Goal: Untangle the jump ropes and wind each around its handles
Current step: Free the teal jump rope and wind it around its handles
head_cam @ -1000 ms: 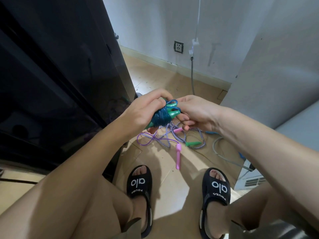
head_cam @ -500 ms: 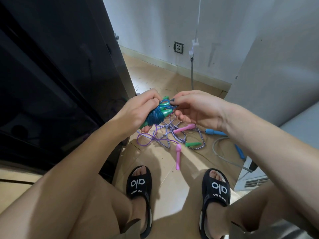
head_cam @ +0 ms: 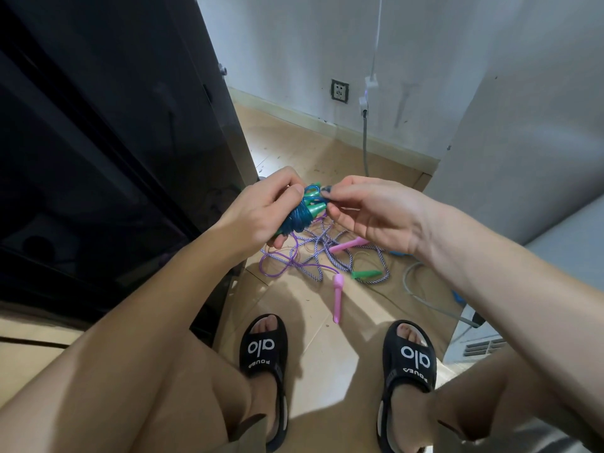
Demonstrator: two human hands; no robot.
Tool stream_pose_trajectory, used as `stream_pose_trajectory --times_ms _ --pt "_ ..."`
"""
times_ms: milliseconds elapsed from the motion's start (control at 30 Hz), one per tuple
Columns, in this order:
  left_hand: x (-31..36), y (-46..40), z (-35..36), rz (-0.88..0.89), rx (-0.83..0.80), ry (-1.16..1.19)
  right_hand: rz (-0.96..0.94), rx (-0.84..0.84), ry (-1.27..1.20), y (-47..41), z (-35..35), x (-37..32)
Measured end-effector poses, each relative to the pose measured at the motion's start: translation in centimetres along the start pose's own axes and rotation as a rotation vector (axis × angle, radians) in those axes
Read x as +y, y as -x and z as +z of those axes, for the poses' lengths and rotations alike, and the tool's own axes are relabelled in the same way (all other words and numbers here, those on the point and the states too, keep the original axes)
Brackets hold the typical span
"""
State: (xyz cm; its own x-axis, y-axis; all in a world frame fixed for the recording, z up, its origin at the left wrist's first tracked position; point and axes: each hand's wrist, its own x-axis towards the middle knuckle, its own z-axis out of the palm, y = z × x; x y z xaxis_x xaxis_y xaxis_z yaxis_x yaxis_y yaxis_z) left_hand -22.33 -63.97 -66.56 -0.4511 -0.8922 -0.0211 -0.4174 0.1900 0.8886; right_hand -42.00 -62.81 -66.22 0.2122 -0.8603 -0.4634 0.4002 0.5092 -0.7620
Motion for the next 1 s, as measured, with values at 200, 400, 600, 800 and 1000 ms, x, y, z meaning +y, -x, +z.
stream_pose_trajectory --times_ms 200,400,600,800,1000 --pt "0.1 -0.3 0.2 -0.030 0.051 -0.006 0.050 0.003 0.052 0.5 0.1 -0.4" --pt "0.1 -0.3 -0.1 -0.034 0.012 0.011 0.087 -0.051 0.045 0.6 -0.5 -1.0" --pt "0.3 0.0 0.1 -0.018 -0.012 -0.034 0.034 -0.032 0.158 0.3 -0.8 -0.9" --pt "0.7 0.1 0.3 0.017 0.012 -0.193 0.005 -0.031 0.259 0.7 -0.7 -1.1" --pt "0.9 -0.1 0.6 0.019 0.078 -0.359 -0.231 0.042 0.564 1.0 -0.7 -0.4"
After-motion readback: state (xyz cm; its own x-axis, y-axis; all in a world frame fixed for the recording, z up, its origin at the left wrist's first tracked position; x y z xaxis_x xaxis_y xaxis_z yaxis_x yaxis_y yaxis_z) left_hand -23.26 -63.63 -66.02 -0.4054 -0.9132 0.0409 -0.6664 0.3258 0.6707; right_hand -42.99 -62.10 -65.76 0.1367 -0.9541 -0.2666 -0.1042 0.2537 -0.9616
